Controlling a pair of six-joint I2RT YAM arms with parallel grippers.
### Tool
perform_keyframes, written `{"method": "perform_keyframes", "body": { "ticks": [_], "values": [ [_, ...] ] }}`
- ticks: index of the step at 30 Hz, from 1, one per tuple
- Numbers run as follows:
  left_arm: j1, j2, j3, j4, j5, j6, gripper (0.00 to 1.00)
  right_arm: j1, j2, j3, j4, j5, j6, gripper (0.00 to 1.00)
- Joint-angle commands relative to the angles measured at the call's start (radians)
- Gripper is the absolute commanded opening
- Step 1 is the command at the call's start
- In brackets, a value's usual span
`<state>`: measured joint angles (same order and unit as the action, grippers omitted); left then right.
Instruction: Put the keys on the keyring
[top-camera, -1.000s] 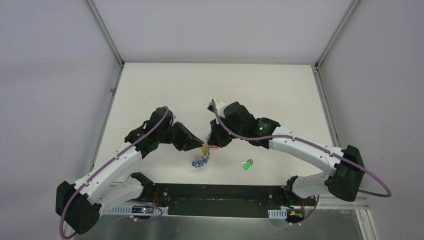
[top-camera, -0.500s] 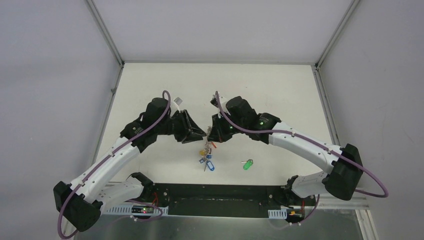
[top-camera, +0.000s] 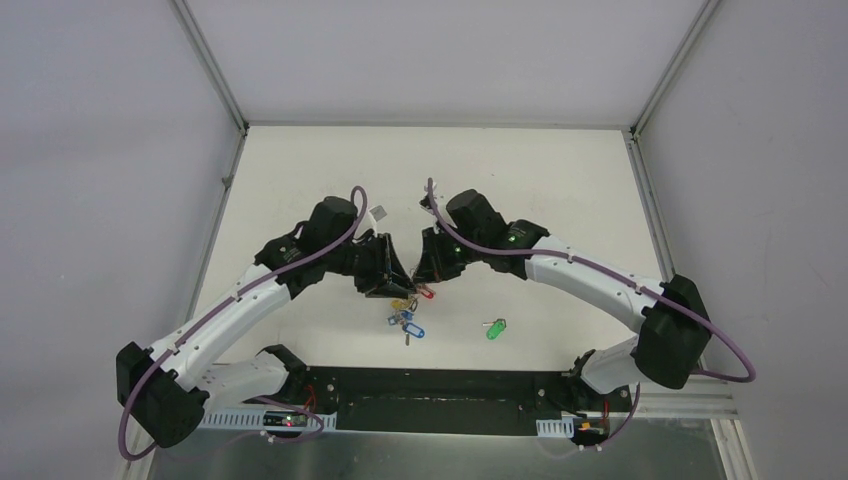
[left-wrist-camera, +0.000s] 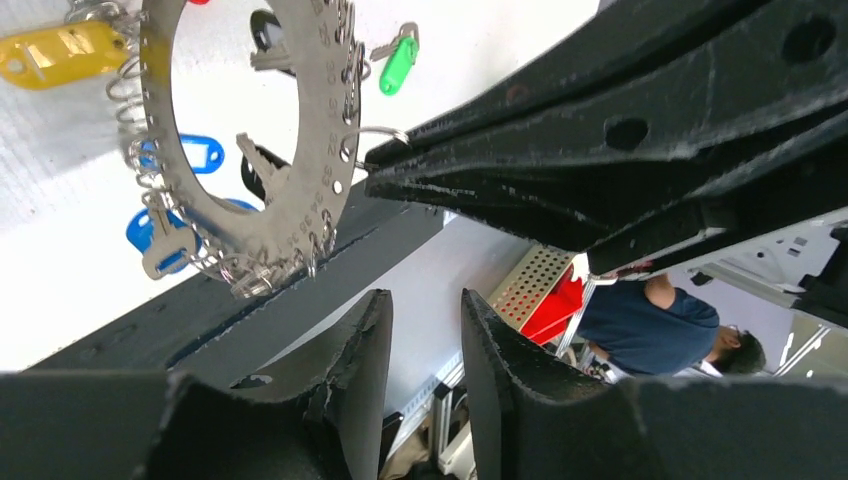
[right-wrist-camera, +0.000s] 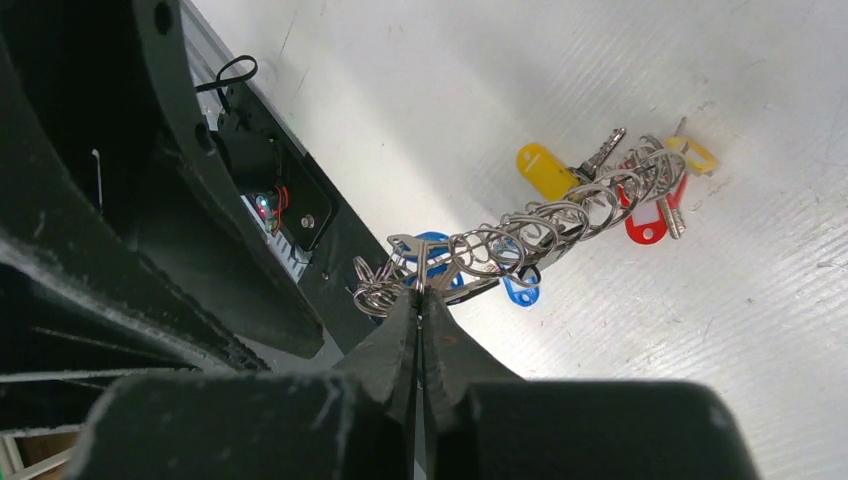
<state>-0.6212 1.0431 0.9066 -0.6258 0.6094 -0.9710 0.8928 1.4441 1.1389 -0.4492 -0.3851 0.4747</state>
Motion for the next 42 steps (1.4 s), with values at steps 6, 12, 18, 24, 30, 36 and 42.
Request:
{"method": "perform_keyframes", "body": {
  "ticks": [6, 12, 18, 24, 30, 36, 42],
  "values": [
    [-0.100, -0.077, 0.022, -0.065, -0.212, -0.041, 0.33, -0.018, 0.013, 0.058, 0.061, -0.045, 0.070, 0.00],
    [-0.138, -0.141, 0.006, -0.071, -0.370, -0.107, 0.36, -0.023, 0.001, 0.035, 0.081, -0.026, 0.115, 0.00],
    [-0.171, -0.131, 0.002, -0.069, -0.421, -0.142, 0.35, -0.025, -0.004, 0.009, 0.117, -0.012, 0.178, 0.00],
    [-0.202, -0.096, 0.005, -0.064, -0.468, -0.149, 0.34, -0.028, -0.008, -0.037, 0.187, 0.000, 0.275, 0.00],
    [-0.213, -0.079, -0.015, -0.064, -0.506, -0.152, 0.35, -0.029, -0.011, -0.061, 0.219, 0.003, 0.322, 0.00],
    [-0.215, -0.091, -0.069, -0.066, -0.551, -0.197, 0.35, -0.034, -0.011, -0.063, 0.231, -0.013, 0.327, 0.00],
    [-0.216, -0.108, -0.097, -0.068, -0.604, -0.205, 0.35, -0.037, -0.013, -0.072, 0.248, -0.030, 0.333, 0.00]
  ]
}}
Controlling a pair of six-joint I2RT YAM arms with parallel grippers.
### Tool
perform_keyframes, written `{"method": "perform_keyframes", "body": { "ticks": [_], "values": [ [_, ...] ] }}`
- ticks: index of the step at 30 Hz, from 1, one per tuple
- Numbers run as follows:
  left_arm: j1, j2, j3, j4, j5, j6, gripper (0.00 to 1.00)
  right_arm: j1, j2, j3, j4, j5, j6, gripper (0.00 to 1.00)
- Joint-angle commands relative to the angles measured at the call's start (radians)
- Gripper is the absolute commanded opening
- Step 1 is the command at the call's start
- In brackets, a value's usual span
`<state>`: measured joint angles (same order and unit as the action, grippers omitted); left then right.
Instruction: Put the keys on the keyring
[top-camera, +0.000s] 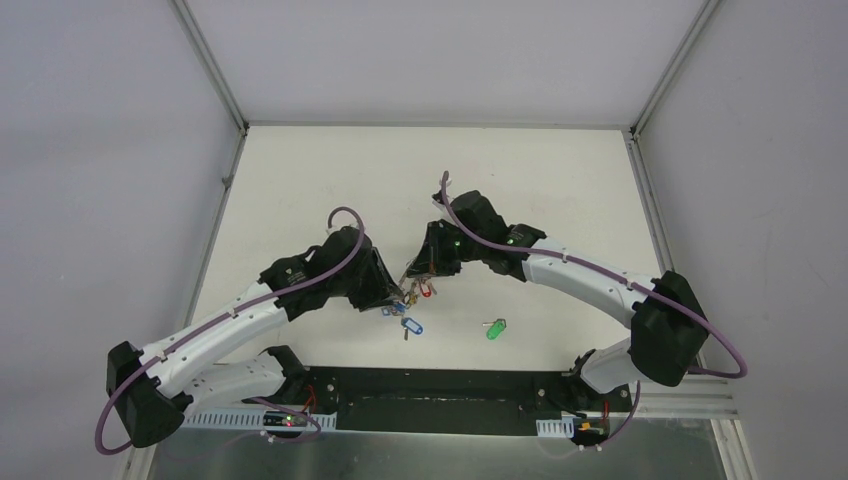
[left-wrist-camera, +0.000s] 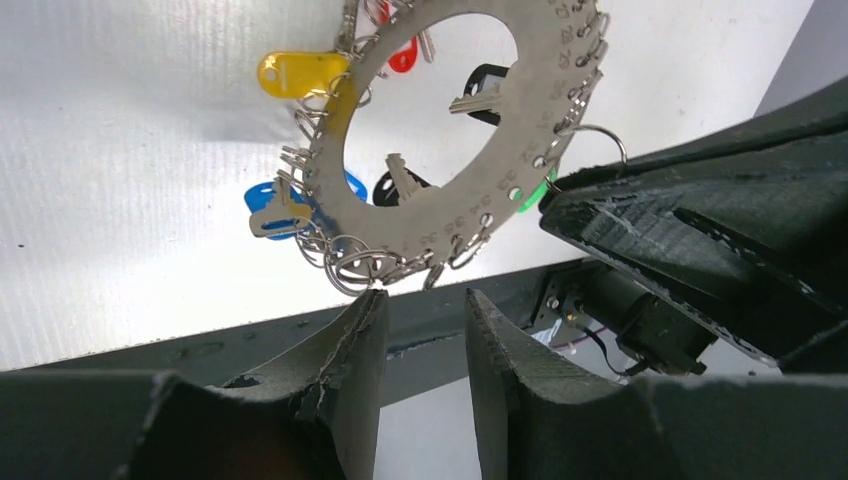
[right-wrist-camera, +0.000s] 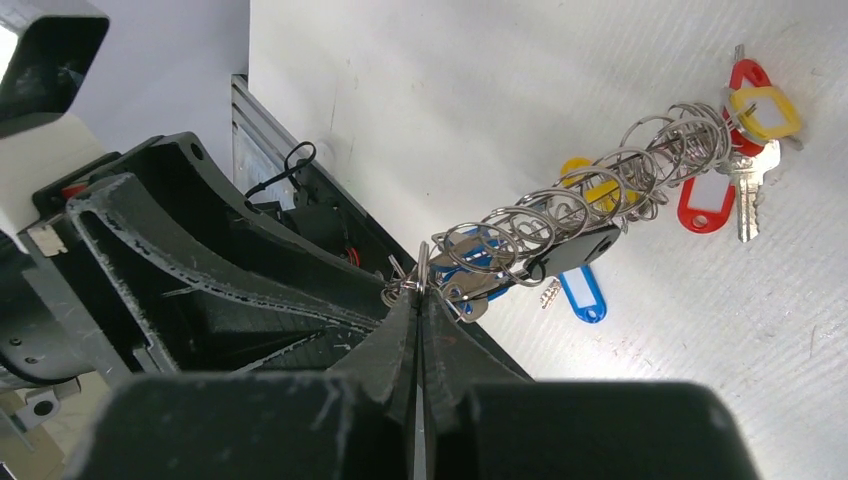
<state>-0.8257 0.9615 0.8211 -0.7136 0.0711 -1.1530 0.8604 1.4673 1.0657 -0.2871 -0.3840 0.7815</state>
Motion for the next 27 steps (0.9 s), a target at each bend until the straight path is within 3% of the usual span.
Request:
{"method": "perform_keyframes", "body": {
  "ticks": [1, 14, 27],
  "values": [
    [-0.011, -0.029, -0.015, 0.022, -0.067, -0.025, 0.35, -0.004, -0.036, -0.002, 0.089, -0.034, 0.028, 0.00],
    [-0.011, -0.072, 0.011, 0.044, -0.026, -0.027, 0.28, -0.006, -0.027, 0.000, 0.091, -0.041, 0.032, 0.00],
    [-0.012, -0.057, 0.030, 0.094, -0.098, -0.021, 0.32, -0.006, -0.026, -0.004, 0.095, -0.049, 0.035, 0.00]
  ]
}}
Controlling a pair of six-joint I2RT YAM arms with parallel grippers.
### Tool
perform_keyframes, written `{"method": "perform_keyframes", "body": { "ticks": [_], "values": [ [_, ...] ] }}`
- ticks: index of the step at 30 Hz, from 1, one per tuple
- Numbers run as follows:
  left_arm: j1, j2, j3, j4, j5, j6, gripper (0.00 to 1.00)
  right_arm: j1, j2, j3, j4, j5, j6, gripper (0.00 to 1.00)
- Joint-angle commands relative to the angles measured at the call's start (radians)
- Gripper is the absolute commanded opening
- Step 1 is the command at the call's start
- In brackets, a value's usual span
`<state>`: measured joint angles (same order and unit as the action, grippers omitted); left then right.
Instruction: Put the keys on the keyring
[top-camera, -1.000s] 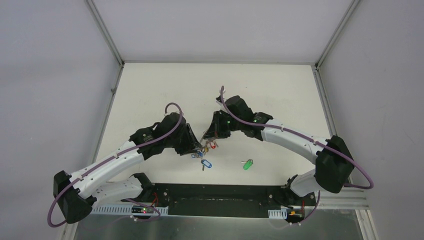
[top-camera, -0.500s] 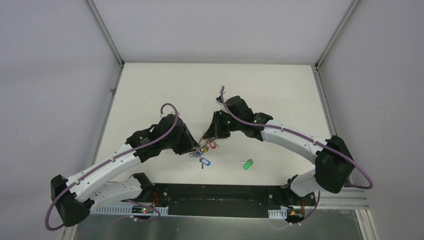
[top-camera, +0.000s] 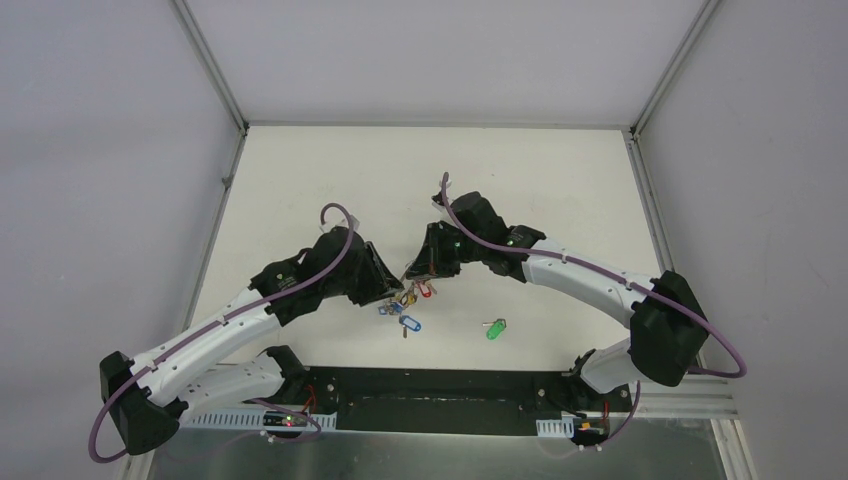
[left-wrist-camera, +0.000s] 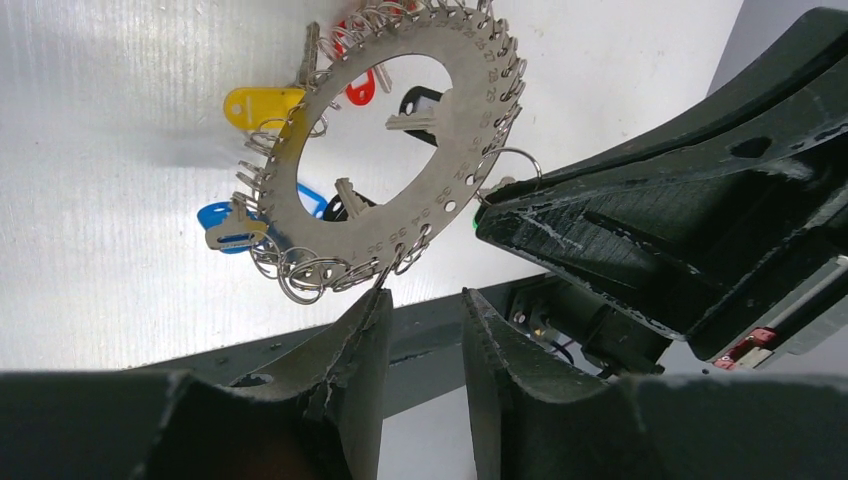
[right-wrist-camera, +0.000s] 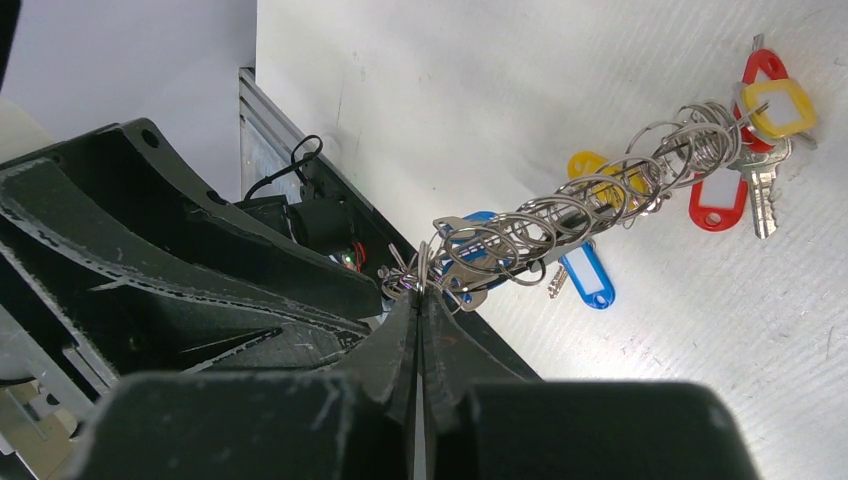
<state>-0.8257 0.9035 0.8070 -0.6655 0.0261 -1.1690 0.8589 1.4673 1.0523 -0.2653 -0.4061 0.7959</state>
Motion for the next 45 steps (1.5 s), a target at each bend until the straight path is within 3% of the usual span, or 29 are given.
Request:
{"method": "perform_keyframes", "body": {
  "ticks": [1, 16, 34, 45],
  "values": [
    [-0.012, 0.004, 0.048, 0.046, -0.060, -0.002, 0.32, -0.004, -0.025, 0.009, 0.074, -0.028, 0.020, 0.00],
    [-0.011, 0.094, 0.061, 0.043, -0.090, 0.038, 0.33, -0.005, -0.025, 0.006, 0.076, -0.031, 0.020, 0.00],
    [-0.012, 0.091, 0.059, 0.120, -0.066, 0.063, 0.01, -0.005, -0.024, 0.003, 0.081, -0.044, 0.023, 0.00],
    [-0.011, 0.069, 0.059, 0.122, -0.073, 0.075, 0.00, -0.006, -0.025, 0.000, 0.081, -0.049, 0.019, 0.00]
  ]
}}
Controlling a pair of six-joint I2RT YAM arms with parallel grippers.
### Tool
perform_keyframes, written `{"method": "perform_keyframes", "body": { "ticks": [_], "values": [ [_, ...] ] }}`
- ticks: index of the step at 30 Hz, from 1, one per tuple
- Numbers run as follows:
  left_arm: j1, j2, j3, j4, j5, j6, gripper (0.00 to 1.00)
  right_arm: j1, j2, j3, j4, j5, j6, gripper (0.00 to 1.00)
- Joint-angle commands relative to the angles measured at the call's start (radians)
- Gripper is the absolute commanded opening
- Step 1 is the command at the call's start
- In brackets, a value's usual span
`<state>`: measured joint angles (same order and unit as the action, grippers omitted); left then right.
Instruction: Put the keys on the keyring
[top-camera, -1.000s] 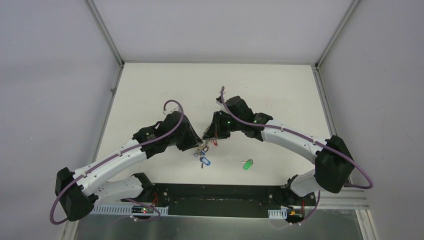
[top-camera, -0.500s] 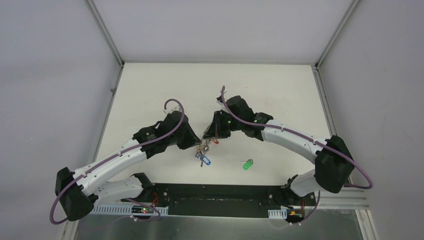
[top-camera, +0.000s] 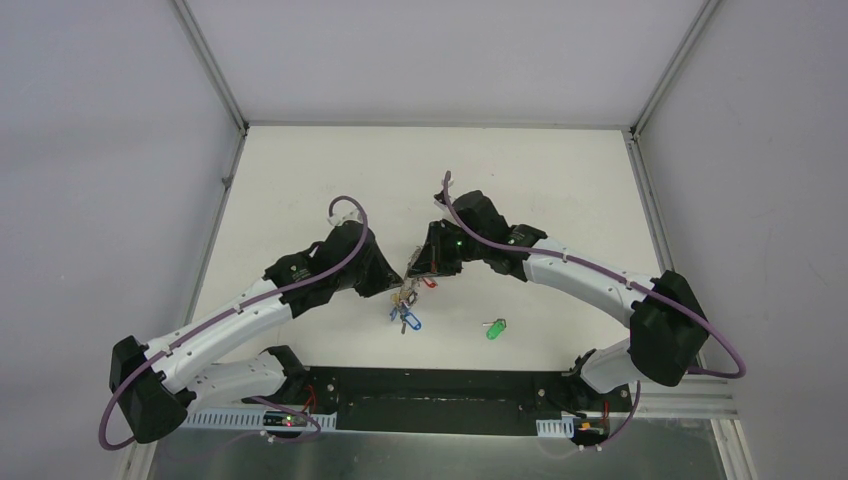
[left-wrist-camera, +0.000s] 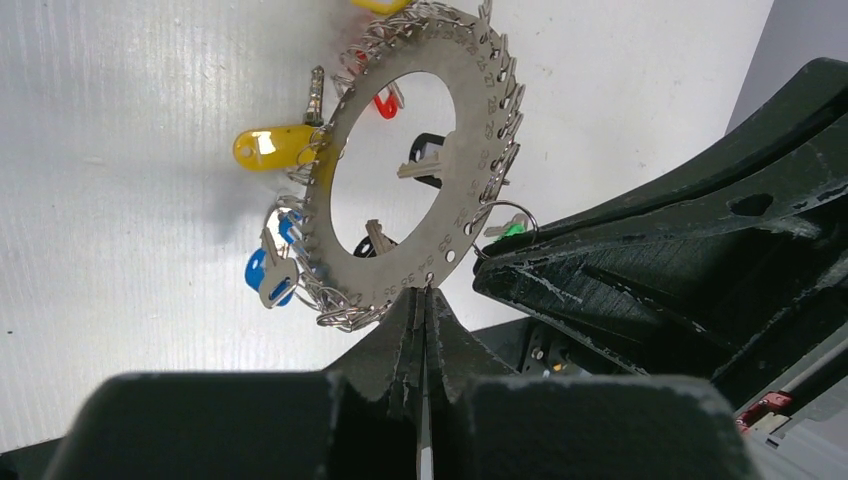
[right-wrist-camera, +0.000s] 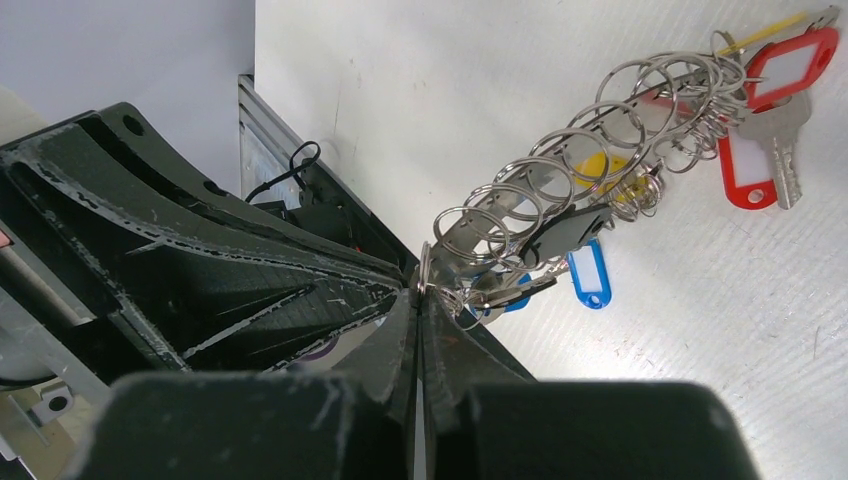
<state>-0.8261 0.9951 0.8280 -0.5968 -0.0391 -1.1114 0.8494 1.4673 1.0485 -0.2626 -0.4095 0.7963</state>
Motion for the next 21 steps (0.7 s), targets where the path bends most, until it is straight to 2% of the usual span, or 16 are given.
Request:
{"method": "perform_keyframes", "body": {
  "ticks": [1, 2, 5, 7, 15, 21],
  "values": [
    [-0.011, -0.021, 0.039, 0.055, -0.006, 0.022, 0.00, 0.004, -0.025, 0.002, 0.078, -0.046, 0.020, 0.00],
    [-0.011, -0.017, 0.040, 0.054, -0.003, 0.028, 0.00, 0.004, -0.024, 0.002, 0.078, -0.047, 0.019, 0.00],
    [-0.011, -0.001, 0.042, 0.053, 0.014, 0.049, 0.18, 0.004, -0.022, 0.002, 0.078, -0.049, 0.020, 0.00],
    [-0.011, 0.015, 0.046, 0.052, 0.027, 0.057, 0.24, 0.002, -0.022, 0.004, 0.079, -0.049, 0.020, 0.00],
    [-0.011, 0.041, 0.056, 0.053, 0.038, 0.077, 0.25, 0.001, -0.022, 0.005, 0.079, -0.050, 0.020, 0.00],
    [-0.011, -0.004, 0.078, 0.044, 0.038, 0.106, 0.33, -0.003, -0.022, 0.002, 0.078, -0.046, 0.026, 0.00]
  ]
}}
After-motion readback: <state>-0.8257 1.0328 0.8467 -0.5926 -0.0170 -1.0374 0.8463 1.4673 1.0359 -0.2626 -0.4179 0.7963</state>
